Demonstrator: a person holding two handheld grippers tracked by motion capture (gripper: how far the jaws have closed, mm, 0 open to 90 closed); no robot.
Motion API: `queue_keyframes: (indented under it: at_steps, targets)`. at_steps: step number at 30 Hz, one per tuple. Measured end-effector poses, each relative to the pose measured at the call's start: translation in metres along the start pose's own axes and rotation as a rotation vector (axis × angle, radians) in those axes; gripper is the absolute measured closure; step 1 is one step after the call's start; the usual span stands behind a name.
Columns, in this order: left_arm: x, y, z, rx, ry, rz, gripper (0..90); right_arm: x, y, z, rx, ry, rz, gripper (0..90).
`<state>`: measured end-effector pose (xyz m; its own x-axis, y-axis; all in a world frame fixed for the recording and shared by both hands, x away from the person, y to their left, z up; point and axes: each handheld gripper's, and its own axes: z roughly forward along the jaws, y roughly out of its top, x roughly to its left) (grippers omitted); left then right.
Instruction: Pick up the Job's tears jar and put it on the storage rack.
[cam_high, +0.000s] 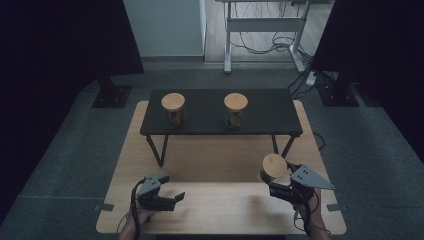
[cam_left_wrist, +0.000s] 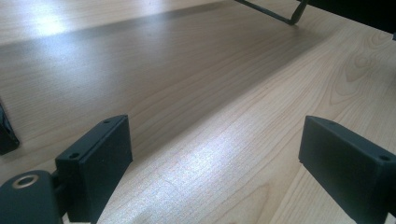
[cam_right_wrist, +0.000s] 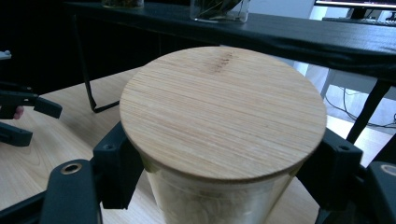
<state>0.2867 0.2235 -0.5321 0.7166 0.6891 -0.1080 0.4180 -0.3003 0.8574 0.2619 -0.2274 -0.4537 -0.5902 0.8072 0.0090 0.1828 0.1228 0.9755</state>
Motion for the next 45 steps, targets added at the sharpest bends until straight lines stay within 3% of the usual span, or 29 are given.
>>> queue_keyframes:
  at_steps: [45]
  targets:
    - [0.000, 0.000, 0.000, 0.000, 0.003, -0.001, 8.9, -0.022, 0.052, -0.007, -0.099, -0.002, -0.002, 24.6]
